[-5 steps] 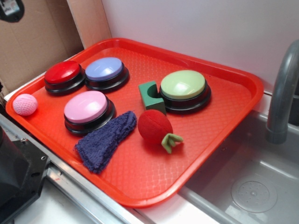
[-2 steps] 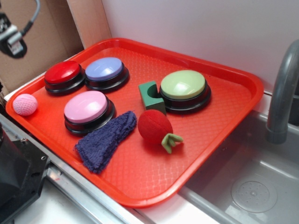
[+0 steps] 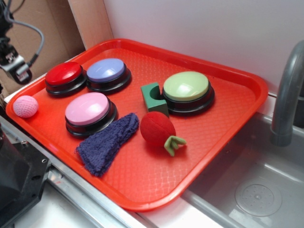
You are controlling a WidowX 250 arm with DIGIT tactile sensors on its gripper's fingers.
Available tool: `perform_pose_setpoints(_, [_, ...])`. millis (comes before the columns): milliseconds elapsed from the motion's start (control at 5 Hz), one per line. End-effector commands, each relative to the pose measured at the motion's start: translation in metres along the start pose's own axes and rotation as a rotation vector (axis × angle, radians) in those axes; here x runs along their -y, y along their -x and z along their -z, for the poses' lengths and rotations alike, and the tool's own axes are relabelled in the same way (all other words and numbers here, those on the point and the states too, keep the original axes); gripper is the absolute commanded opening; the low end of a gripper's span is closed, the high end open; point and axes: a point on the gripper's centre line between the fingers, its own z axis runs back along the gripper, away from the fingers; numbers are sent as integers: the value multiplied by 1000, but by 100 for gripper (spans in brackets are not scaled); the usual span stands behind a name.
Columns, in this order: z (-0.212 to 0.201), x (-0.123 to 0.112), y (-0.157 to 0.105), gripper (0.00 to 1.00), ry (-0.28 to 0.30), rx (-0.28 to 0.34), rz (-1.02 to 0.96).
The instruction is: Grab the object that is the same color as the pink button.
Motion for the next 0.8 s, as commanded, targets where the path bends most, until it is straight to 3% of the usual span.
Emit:
perform_pose_setpoints(0, [34,-17,-2,100,-69,-22,88])
perform_pose_setpoints(600, [61,-32,12,100,-52,-96,90])
